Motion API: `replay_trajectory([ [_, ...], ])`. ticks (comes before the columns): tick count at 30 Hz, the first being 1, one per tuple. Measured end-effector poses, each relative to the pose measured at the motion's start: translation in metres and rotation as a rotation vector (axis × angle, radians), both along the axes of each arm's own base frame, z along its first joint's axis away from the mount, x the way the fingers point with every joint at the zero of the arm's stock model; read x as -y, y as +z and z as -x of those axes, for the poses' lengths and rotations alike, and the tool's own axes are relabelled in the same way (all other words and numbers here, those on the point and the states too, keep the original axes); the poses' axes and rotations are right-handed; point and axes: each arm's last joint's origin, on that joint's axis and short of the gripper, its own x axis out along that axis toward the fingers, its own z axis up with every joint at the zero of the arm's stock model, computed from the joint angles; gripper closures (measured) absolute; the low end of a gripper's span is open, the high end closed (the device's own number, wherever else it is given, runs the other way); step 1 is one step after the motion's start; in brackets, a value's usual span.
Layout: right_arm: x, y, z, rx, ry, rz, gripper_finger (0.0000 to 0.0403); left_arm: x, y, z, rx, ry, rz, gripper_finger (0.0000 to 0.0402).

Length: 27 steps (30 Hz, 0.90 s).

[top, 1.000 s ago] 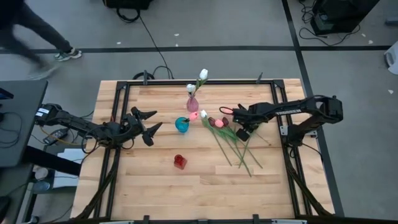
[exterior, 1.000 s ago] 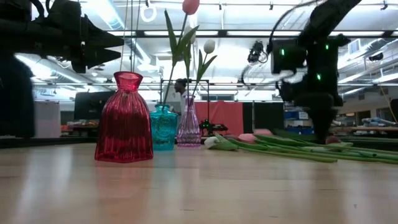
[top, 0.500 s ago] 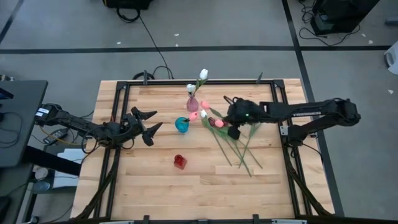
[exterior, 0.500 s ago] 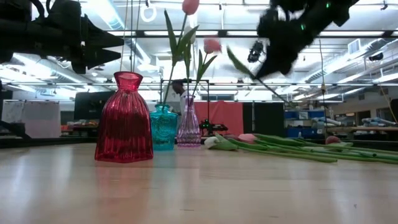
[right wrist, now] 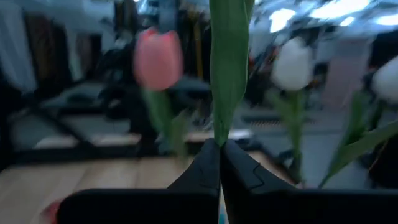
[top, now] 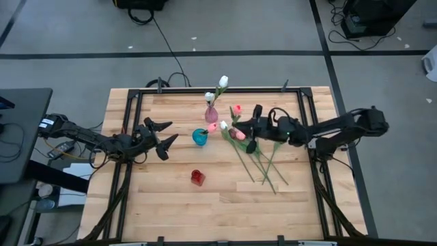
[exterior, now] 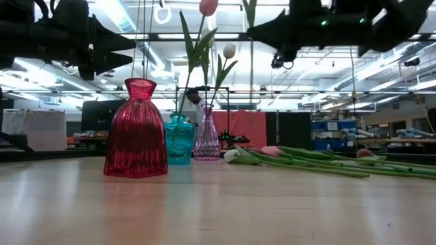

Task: Sort flowers into vase by color
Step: Put the top pink flower into the blue vase

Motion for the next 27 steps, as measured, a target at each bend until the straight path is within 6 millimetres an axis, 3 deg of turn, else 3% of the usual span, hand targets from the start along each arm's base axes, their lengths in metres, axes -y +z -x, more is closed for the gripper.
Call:
replay_trajectory([
  [6, 0.009, -0.015, -0.03, 0.105, 0.017, 0.018, 0.0392, 0.0, 0.001, 0.0, -0.004, 0.007, -0.018, 0.0094],
  [12, 0.011, -0.015, -0.059, 0.211, 0.015, 0.043, 0.0392, 0.0, 0.0, 0.0, -0.008, 0.009, -0.018, 0.0094],
  [19, 0.012, -0.01, -0.079, 0.274, 0.041, 0.065, 0.0392, 0.0, 0.0, 0.0, -0.012, 0.01, -0.019, 0.0094],
  [27, 0.016, -0.01, -0.11, 0.281, 0.093, 0.103, 0.0392, 0.0, 0.0, 0.0, -0.012, 0.01, -0.019, 0.0094],
])
